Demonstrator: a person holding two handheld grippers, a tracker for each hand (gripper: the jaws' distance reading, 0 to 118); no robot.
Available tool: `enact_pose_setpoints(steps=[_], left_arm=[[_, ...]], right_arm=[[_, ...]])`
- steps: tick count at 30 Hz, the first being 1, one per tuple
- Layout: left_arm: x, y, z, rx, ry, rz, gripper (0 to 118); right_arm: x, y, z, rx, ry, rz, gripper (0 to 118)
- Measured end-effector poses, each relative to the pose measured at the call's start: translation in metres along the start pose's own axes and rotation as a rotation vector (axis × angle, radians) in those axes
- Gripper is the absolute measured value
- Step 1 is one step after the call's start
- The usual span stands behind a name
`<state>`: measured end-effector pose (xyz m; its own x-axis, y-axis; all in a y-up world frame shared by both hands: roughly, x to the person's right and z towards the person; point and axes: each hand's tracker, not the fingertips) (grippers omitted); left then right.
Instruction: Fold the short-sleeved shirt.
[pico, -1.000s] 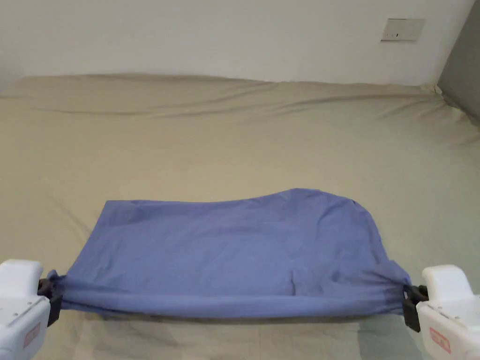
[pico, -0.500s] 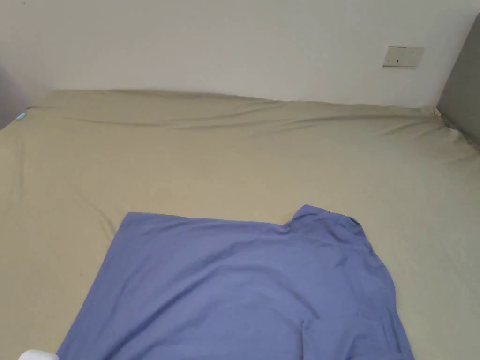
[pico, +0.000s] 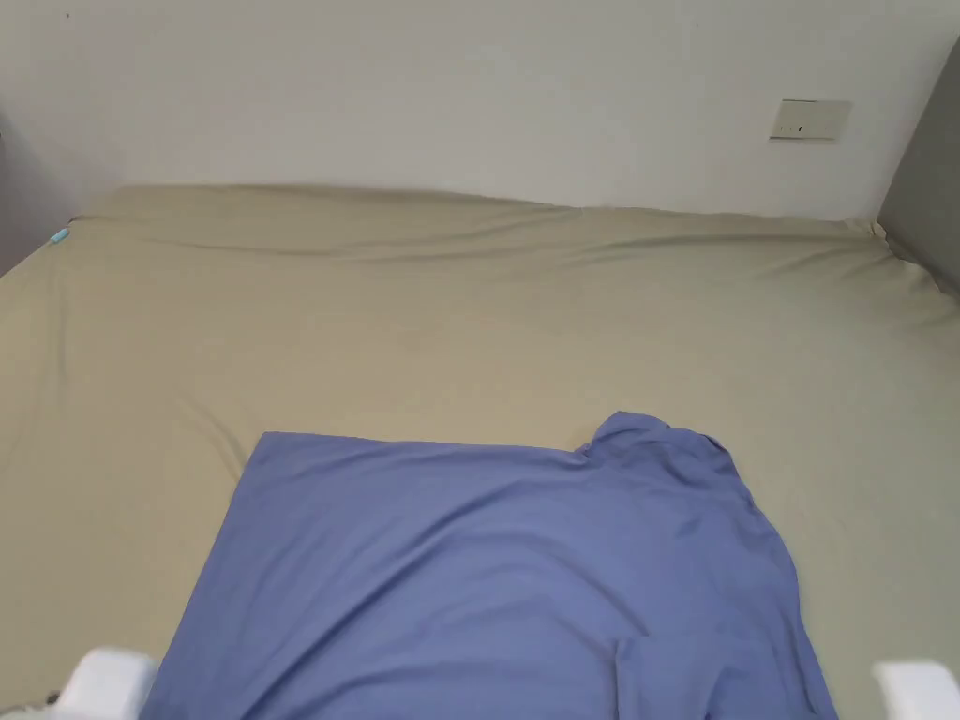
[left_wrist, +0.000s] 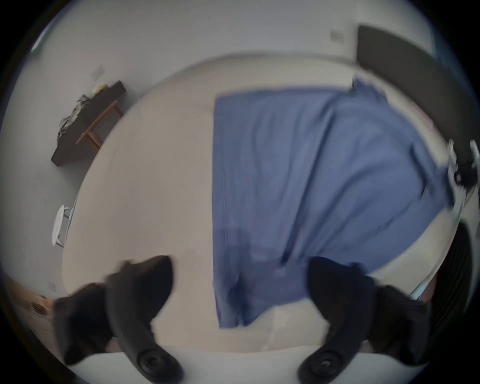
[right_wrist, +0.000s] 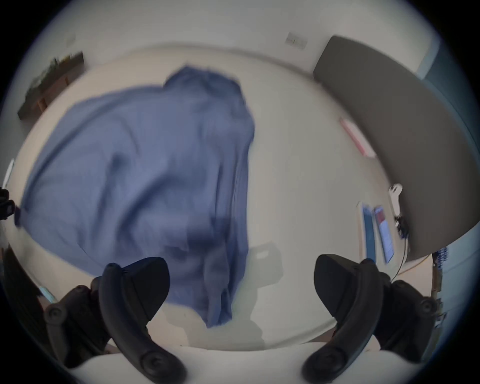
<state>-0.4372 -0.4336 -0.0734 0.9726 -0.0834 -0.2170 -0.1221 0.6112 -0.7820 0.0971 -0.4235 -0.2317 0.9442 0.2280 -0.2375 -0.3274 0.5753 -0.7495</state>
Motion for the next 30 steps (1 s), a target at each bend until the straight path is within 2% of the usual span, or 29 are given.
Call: enact_pose_setpoints(steps=[4, 7, 9, 12, 14, 15, 16, 17, 18, 19, 21, 22, 25, 30], left_arm=[[0.009, 0.066, 0.064, 0.370, 0.000, 0.078, 111], [0.024, 0.103, 0.118, 0.638, 0.034, 0.107, 111], [0.042, 0.123, 0.149, 0.746, 0.043, 0.089, 111], [0.066, 0.139, 0.177, 0.831, 0.087, 0.071, 108], [0.081, 0.141, 0.187, 0.882, 0.100, 0.045, 93], [0.088, 0.140, 0.189, 0.901, 0.113, 0.037, 77], [0.095, 0.140, 0.189, 0.905, 0.126, 0.034, 52], [0.101, 0.139, 0.190, 0.908, 0.129, 0.035, 33], [0.106, 0.137, 0.190, 0.916, 0.131, 0.034, 18], [0.109, 0.137, 0.190, 0.919, 0.131, 0.032, 10], [0.116, 0.135, 0.186, 0.921, 0.132, 0.018, 1], [0.120, 0.134, 0.184, 0.925, 0.146, 0.007, 1], [0.125, 0.131, 0.181, 0.912, 0.148, -0.044, 0], [0.124, 0.133, 0.179, 0.901, 0.133, -0.058, 0]], right_arm=[[-0.004, 0.062, 0.073, 0.312, -0.019, -0.033, 112], [-0.018, 0.099, 0.137, 0.565, 0.005, -0.036, 112], [-0.033, 0.115, 0.174, 0.723, -0.009, -0.022, 113], [-0.056, 0.128, 0.210, 0.840, -0.024, -0.008, 113], [-0.072, 0.130, 0.223, 0.868, -0.013, 0.011, 103], [-0.080, 0.130, 0.226, 0.881, -0.009, 0.023, 90], [-0.087, 0.129, 0.229, 0.893, -0.005, 0.032, 61], [-0.094, 0.128, 0.230, 0.896, -0.002, 0.044, 37], [-0.100, 0.126, 0.230, 0.900, 0.003, 0.055, 16], [-0.105, 0.125, 0.227, 0.901, 0.003, 0.059, 2], [-0.115, 0.118, 0.225, 0.910, 0.000, 0.053, 0], [-0.118, 0.115, 0.223, 0.905, 0.022, 0.072, 0], [-0.129, 0.113, 0.214, 0.885, -0.010, 0.128, 0], [-0.124, 0.118, 0.210, 0.872, 0.007, 0.098, 0]])
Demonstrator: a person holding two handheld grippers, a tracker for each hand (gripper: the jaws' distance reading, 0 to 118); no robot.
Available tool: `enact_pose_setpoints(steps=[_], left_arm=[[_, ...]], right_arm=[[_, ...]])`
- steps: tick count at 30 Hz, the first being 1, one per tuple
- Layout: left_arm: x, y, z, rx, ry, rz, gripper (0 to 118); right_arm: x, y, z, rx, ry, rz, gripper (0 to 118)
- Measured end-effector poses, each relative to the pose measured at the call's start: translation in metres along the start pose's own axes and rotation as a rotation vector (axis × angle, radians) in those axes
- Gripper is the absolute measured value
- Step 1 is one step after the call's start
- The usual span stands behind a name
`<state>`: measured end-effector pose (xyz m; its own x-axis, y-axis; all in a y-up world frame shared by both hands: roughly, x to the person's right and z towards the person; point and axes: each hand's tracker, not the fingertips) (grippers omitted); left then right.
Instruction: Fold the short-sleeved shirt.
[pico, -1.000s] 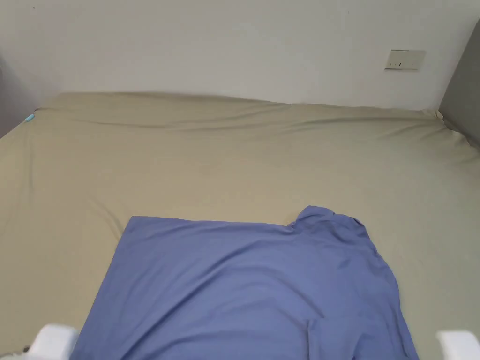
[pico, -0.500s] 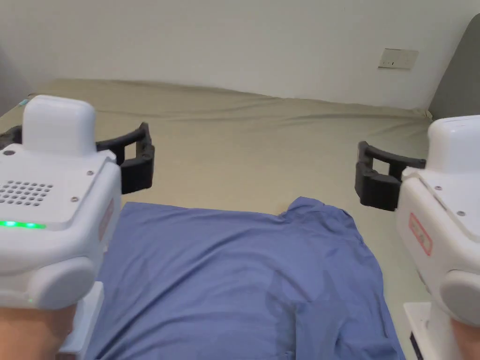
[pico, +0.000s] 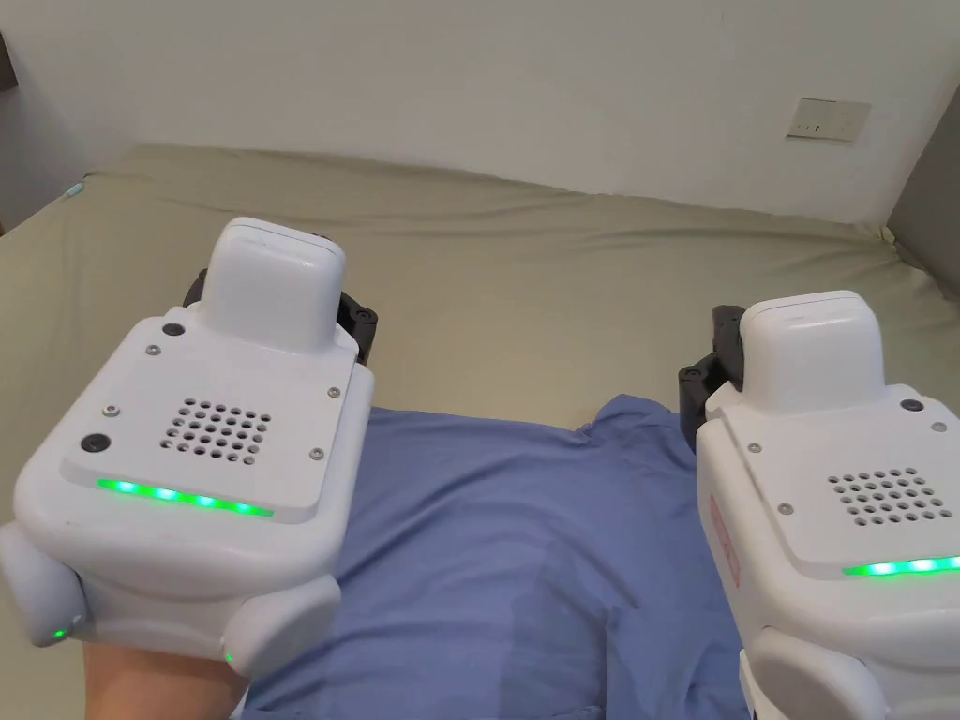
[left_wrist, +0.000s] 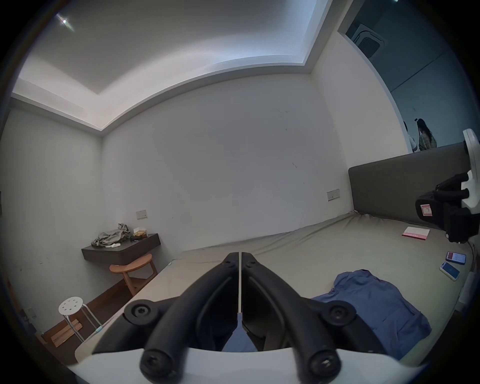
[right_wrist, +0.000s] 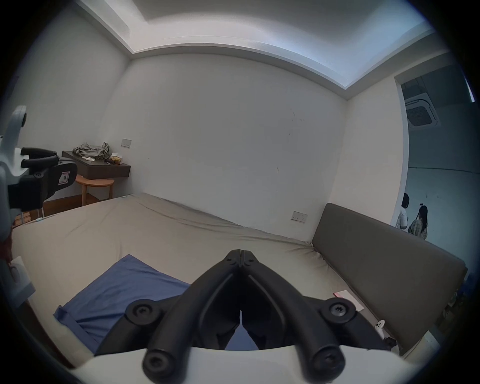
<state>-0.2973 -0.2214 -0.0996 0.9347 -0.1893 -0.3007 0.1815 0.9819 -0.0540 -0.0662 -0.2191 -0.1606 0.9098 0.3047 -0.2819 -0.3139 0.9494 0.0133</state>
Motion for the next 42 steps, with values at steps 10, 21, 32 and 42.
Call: enact_pose_setpoints(steps=[10, 21, 32, 42], left_arm=[[-0.010, -0.043, -0.021, -0.175, -0.005, -0.062, 0], [-0.089, -0.203, -0.017, -0.743, 0.010, 0.096, 113], [-0.106, -0.311, 0.009, -1.061, 0.088, 0.136, 76], [-0.093, -0.307, -0.001, -1.060, -0.040, 0.143, 4]], right_arm=[[0.007, -0.014, -0.014, -0.052, 0.008, -0.012, 0], [0.017, -0.056, -0.027, -0.188, 0.007, -0.014, 0], [0.023, -0.066, -0.037, -0.243, -0.007, -0.021, 0], [0.040, -0.079, -0.029, -0.301, -0.036, -0.054, 0]])
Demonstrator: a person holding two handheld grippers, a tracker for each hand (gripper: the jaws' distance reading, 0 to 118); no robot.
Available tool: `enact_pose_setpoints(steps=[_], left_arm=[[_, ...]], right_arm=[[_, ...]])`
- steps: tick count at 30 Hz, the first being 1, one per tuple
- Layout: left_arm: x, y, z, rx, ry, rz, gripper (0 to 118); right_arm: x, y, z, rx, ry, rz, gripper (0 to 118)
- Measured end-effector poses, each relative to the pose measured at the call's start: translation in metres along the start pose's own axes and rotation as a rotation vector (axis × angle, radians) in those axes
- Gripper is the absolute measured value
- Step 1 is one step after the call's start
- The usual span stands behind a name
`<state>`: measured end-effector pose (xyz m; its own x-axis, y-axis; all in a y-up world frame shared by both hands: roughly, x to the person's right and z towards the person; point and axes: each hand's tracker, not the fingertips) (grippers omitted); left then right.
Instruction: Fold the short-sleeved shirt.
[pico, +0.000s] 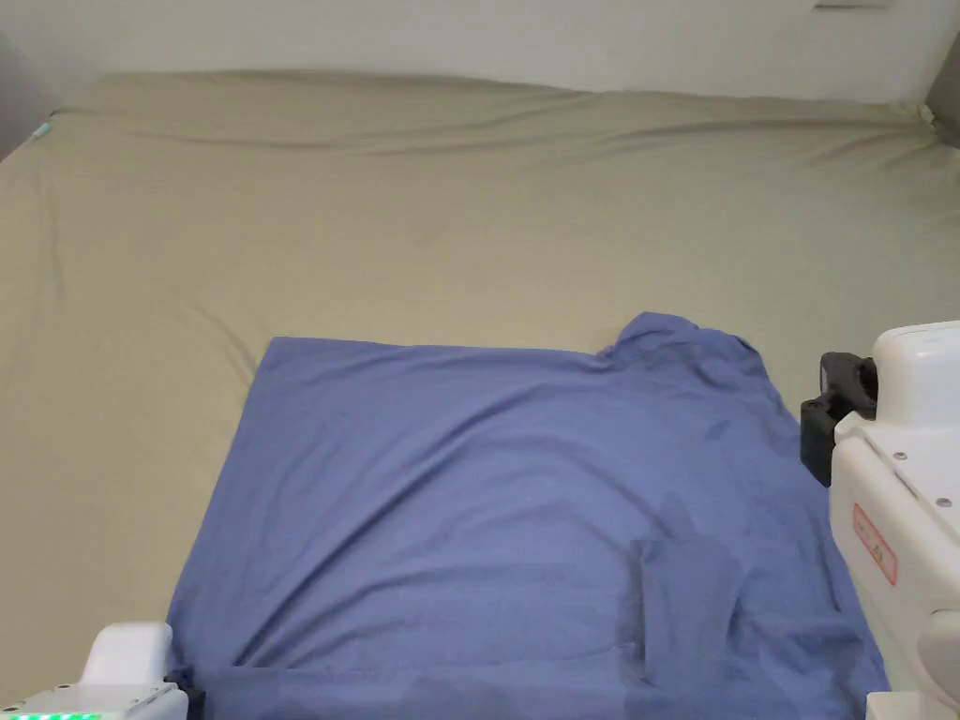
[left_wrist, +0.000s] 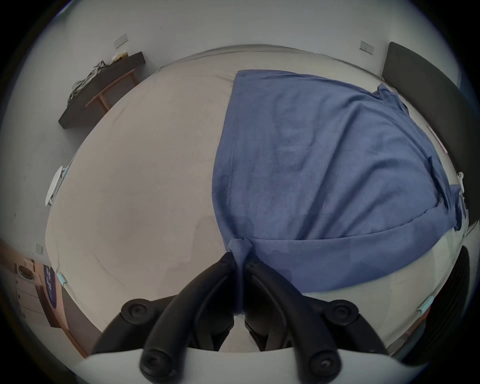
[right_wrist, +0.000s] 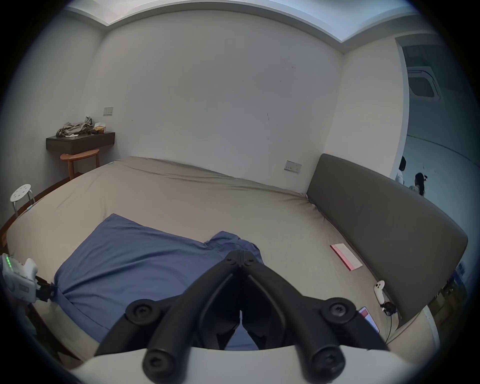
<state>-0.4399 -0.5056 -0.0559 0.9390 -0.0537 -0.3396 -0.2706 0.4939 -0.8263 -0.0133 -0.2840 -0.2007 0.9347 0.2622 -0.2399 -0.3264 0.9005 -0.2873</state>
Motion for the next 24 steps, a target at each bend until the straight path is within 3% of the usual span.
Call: enact_pose_setpoints(steps=[3, 4, 6, 7, 9, 14, 18, 20, 22, 24], left_arm=[[-0.006, 0.001, 0.017, 0.045, -0.010, 0.041, 4], [-0.007, 0.002, 0.022, 0.062, -0.013, 0.042, 4], [-0.007, 0.007, 0.039, 0.121, -0.020, 0.050, 4], [-0.007, 0.009, 0.046, 0.142, -0.022, 0.053, 4], [-0.004, 0.014, 0.059, 0.189, -0.025, 0.058, 4], [0.002, 0.022, 0.070, 0.214, -0.009, 0.032, 4], [0.005, 0.020, 0.062, 0.181, 0.013, 0.020, 4], [0.006, 0.016, 0.056, 0.160, 0.025, 0.017, 4], [0.006, 0.012, 0.052, 0.141, 0.033, 0.016, 4], [0.006, 0.009, 0.048, 0.120, 0.041, 0.013, 4]], right_arm=[[0.014, -0.019, -0.003, -0.076, -0.018, 0.001, 0], [0.019, -0.028, -0.005, -0.109, -0.016, -0.003, 8], [0.033, -0.051, -0.013, -0.223, 0.023, -0.028, 53], [0.040, -0.065, -0.019, -0.292, 0.039, -0.049, 85], [0.051, -0.097, -0.032, -0.431, 0.060, -0.078, 104], [0.064, -0.182, -0.060, -0.705, -0.002, -0.047, 105], [0.066, -0.228, -0.072, -0.848, 0.020, -0.128, 103], [0.063, -0.235, -0.071, -0.829, 0.027, -0.135, 81], [0.059, -0.237, -0.072, -0.829, 0.096, -0.147, 75], [0.056, -0.231, -0.069, -0.817, 0.127, -0.193, 53]])
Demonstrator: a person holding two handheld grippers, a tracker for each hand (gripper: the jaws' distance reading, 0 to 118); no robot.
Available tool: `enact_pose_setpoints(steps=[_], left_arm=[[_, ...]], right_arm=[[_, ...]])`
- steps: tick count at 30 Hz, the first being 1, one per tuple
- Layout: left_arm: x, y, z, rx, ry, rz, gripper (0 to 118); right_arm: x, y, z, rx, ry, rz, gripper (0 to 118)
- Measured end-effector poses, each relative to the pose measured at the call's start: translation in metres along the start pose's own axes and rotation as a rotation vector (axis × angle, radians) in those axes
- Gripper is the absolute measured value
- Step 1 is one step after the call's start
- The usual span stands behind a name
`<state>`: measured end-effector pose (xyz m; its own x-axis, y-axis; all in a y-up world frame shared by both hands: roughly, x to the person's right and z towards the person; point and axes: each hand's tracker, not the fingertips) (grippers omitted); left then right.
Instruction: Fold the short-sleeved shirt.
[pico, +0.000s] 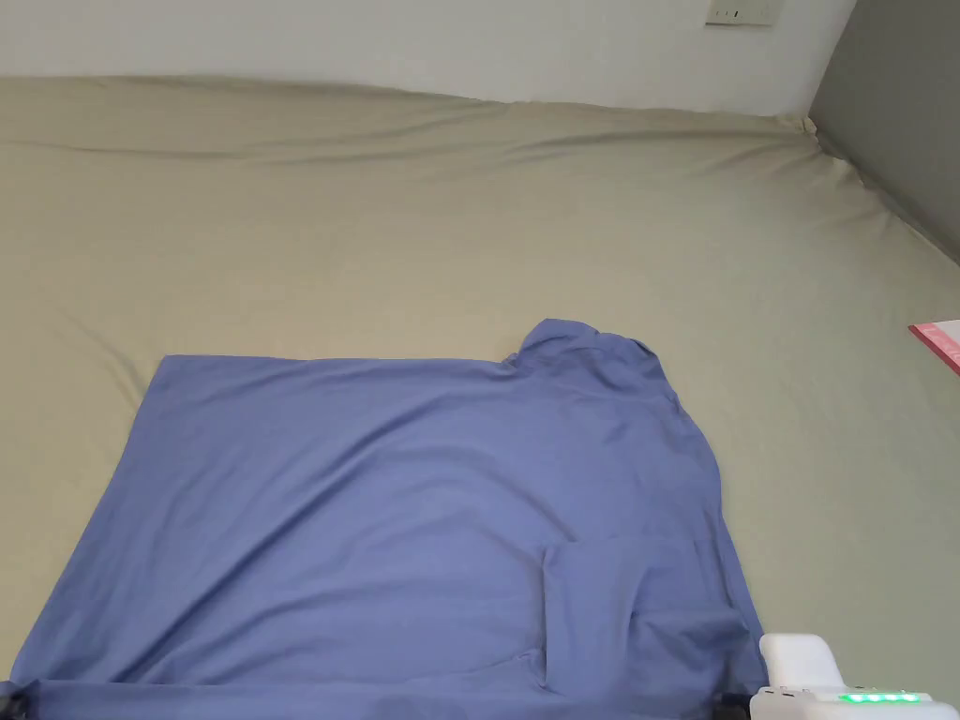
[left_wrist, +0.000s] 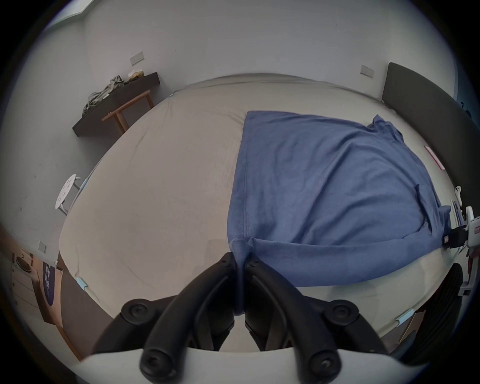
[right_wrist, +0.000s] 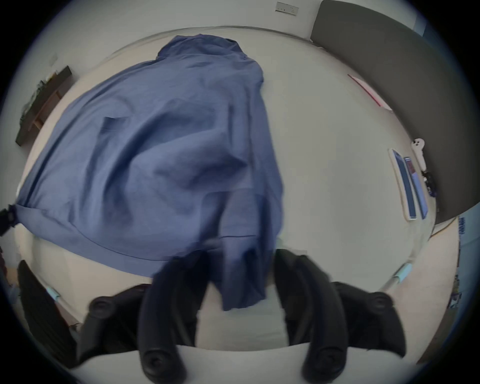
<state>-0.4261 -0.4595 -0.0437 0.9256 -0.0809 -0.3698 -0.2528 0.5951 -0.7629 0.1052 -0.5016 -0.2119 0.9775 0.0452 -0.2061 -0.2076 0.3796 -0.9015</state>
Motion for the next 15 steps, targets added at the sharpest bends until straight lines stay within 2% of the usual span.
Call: enact_pose_setpoints(steps=[2, 3, 4, 6, 12, 15], left_arm=[[0.000, -0.003, -0.003, -0.011, 0.003, 0.000, 4], [0.001, -0.004, -0.004, -0.015, 0.005, 0.000, 4], [0.000, -0.005, -0.004, -0.015, 0.007, 0.000, 4], [0.000, -0.006, -0.002, -0.009, 0.006, 0.011, 4], [-0.009, 0.004, 0.011, 0.065, -0.059, 0.120, 4], [-0.011, 0.017, 0.015, 0.118, -0.081, 0.149, 4]], right_arm=[[-0.003, 0.002, 0.003, 0.024, 0.057, -0.013, 16], [-0.003, 0.001, 0.002, 0.038, 0.048, -0.017, 8], [-0.006, 0.001, 0.002, 0.032, 0.006, 0.009, 8], [-0.007, -0.002, 0.005, 0.053, 0.006, 0.016, 8], [0.013, 0.003, 0.038, 0.198, 0.101, -0.114, 8], [0.017, 0.019, 0.059, 0.283, 0.121, -0.140, 8]])
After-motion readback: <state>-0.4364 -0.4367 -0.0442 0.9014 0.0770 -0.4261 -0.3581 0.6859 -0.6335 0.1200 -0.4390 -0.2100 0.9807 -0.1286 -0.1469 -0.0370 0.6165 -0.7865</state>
